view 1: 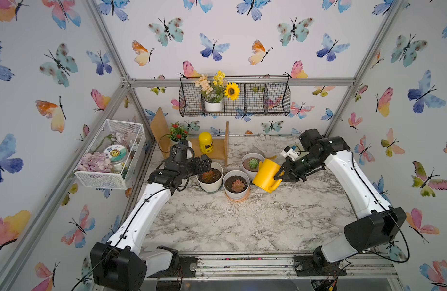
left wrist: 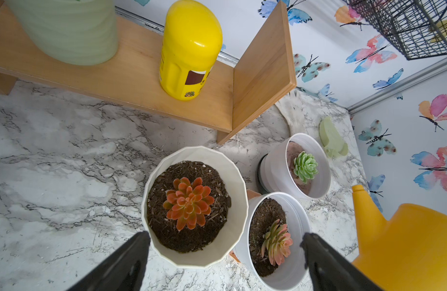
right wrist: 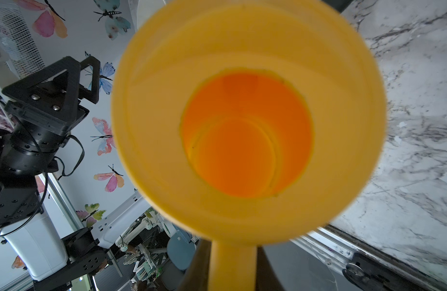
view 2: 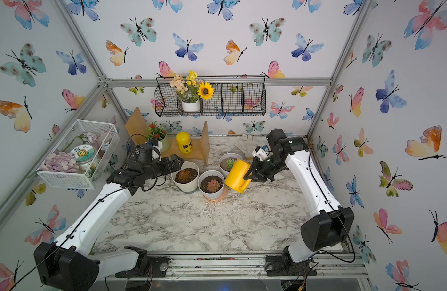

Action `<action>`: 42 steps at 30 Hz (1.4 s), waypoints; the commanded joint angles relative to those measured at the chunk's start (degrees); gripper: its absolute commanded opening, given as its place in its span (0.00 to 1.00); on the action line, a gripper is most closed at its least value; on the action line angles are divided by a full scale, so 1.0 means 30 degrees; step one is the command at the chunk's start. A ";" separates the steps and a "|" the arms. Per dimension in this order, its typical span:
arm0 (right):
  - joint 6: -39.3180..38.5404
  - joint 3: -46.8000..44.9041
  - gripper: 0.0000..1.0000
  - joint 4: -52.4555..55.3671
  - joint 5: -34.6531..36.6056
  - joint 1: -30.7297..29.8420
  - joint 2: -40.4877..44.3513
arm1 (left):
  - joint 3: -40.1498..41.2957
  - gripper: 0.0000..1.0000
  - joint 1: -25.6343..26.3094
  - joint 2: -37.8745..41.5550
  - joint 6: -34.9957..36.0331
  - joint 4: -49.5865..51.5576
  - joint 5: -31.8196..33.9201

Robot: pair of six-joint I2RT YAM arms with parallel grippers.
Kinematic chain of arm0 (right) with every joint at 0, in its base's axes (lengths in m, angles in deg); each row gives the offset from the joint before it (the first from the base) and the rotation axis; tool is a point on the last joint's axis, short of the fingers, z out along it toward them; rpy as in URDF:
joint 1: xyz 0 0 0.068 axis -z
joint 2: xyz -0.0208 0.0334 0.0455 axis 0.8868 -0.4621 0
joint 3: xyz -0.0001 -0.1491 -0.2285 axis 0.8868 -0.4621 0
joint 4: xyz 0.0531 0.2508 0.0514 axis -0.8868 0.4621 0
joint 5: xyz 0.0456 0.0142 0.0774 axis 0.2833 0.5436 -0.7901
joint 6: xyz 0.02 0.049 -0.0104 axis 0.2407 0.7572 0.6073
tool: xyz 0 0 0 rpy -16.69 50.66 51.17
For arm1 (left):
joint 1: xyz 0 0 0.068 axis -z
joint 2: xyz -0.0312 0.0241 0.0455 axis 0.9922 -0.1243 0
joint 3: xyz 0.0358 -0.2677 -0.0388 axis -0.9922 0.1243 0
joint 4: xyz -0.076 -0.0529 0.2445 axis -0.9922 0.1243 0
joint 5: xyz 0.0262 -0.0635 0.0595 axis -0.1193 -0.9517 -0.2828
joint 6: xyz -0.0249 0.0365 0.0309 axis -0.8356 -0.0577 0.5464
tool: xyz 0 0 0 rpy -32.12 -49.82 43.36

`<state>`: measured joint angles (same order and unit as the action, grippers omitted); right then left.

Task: Water the succulent around the soil edge
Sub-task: Water the soil of the potted plant with water.

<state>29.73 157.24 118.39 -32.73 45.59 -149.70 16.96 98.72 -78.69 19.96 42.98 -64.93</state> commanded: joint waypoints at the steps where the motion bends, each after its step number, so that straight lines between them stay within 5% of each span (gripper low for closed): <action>1: -0.0067 -0.0300 0.01 0.0064 -0.0888 -0.0250 0.0460 | 0.0231 0.99 -0.0078 0.0329 0.0126 -0.0125 -0.0653; 26: -0.0150 0.5369 0.01 0.0018 -0.0838 -0.1919 -0.4486 | 0.0382 0.98 -0.0071 0.0564 -0.0079 -0.0161 -0.0497; 42: -0.1004 0.5060 0.01 0.0027 -0.0829 0.0554 -0.3575 | -0.0402 0.99 -0.0053 -0.0214 0.0066 -0.0022 -0.0704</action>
<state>28.35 173.35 118.15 -34.31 47.49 -163.73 17.60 98.72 -78.64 19.89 42.96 -65.58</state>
